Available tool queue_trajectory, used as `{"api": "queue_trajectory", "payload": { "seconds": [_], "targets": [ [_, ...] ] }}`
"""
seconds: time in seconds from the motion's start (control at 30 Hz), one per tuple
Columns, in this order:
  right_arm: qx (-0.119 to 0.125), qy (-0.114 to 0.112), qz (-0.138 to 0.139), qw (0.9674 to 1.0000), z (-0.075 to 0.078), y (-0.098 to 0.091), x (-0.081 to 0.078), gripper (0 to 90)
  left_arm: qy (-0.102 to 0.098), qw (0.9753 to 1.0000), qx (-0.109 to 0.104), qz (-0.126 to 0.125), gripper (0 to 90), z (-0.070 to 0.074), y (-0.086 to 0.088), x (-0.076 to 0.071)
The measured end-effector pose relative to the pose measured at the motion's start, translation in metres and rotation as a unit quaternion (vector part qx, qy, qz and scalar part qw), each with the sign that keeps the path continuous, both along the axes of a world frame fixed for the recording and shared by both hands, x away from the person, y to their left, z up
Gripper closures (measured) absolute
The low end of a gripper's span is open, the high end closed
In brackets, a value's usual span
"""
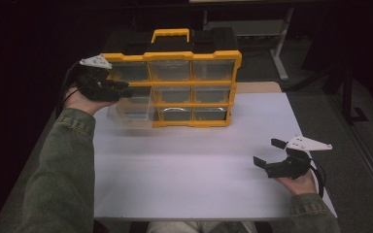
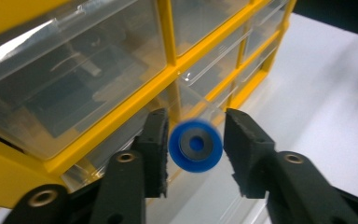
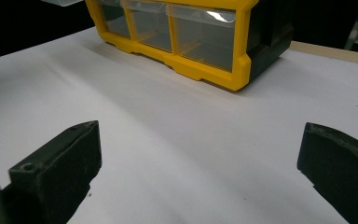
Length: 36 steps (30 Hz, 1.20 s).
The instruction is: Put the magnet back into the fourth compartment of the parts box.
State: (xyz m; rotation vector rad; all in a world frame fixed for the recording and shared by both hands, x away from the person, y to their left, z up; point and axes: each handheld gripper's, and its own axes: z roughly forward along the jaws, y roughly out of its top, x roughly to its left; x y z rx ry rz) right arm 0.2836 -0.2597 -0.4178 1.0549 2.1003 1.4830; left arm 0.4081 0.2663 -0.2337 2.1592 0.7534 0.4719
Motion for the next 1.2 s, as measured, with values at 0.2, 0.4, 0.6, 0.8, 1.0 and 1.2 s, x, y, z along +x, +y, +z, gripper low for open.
{"api": "queue_trajectory", "payload": {
  "seconds": [0.2,0.4,0.6,0.8,1.0,1.2],
  "targets": [
    [0.000,-0.001,0.000,1.0000,0.000,-0.001,-0.001,0.0,0.018,0.9996,-0.017,-0.011,44.5,-0.007,0.002,-0.001],
    [0.000,0.000,0.001,1.0000,0.000,0.000,-0.001,0.0,0.005,0.9988,-0.046,-0.015,23.3,-0.010,0.008,-0.008],
    [-0.001,-0.001,0.001,1.0000,0.000,0.000,-0.001,0.0,-0.014,0.9974,-0.071,-0.003,7.1,-0.010,0.014,-0.014],
    [-0.001,-0.002,0.001,1.0000,0.000,0.000,-0.001,0.0,-0.029,0.9962,-0.082,-0.002,0.0,-0.013,0.015,-0.022],
    [0.000,-0.002,0.001,1.0000,0.000,-0.001,-0.001,0.0,-0.037,0.9959,-0.082,-0.003,0.0,-0.018,0.017,-0.028],
    [-0.001,-0.002,0.001,1.0000,0.000,-0.001,-0.001,0.0,-0.041,0.9953,-0.088,0.004,0.0,-0.024,0.024,-0.035]
  ]
}}
